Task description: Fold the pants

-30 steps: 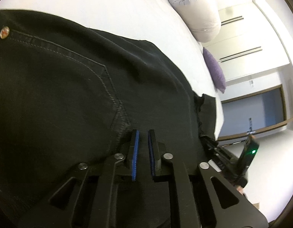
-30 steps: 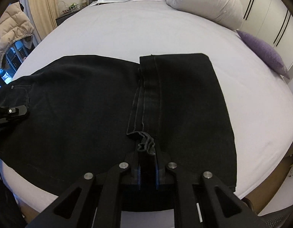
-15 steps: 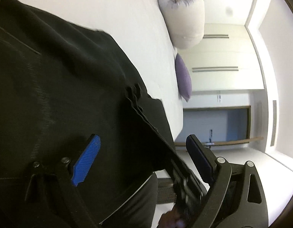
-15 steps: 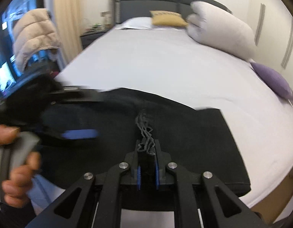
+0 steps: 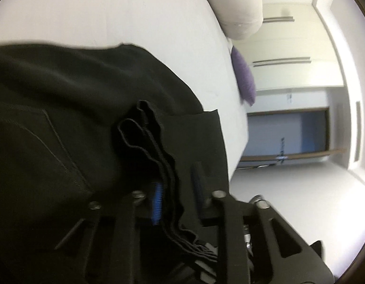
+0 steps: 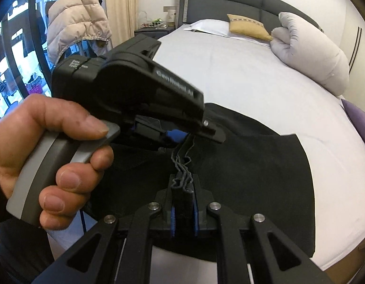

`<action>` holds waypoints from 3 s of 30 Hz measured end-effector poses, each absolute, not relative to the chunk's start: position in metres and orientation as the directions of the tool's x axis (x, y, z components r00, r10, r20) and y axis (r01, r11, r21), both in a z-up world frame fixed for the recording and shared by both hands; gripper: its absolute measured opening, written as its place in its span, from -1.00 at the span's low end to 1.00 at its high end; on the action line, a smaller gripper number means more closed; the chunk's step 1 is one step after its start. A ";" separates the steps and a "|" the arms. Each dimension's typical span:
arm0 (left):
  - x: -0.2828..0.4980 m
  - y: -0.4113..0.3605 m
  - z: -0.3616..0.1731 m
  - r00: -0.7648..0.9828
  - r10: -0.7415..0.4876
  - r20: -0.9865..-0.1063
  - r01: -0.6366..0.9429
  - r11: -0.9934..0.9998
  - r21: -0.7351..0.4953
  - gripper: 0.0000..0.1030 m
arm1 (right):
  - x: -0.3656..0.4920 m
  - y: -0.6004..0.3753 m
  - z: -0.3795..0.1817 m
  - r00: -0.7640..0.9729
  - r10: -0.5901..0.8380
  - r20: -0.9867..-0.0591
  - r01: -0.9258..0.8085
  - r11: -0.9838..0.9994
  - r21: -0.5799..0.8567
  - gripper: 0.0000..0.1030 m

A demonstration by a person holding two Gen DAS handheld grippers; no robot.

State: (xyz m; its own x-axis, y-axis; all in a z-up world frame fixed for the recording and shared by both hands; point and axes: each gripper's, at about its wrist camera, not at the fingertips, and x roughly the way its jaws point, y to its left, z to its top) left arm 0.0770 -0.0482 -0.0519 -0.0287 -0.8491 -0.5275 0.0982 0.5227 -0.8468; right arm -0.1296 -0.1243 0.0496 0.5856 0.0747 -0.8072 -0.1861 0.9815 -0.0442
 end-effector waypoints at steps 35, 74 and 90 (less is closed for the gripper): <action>0.032 -0.090 -0.053 0.032 -0.635 -0.772 0.409 0.712 -0.570 -0.71 | -0.116 -0.330 0.044 0.529 0.461 -0.713 0.133 0.784 0.606 -0.27; -0.021 -0.012 -0.052 0.182 -0.684 -0.707 0.381 0.712 -0.590 -0.71 | -0.124 -0.357 -0.005 0.435 0.769 -0.468 0.144 0.453 0.880 -0.05; -0.121 0.228 -0.023 0.656 -0.603 -0.454 -0.047 0.568 -0.822 0.80 | -0.076 -0.291 -0.022 0.405 0.758 -0.511 0.186 0.479 0.858 0.11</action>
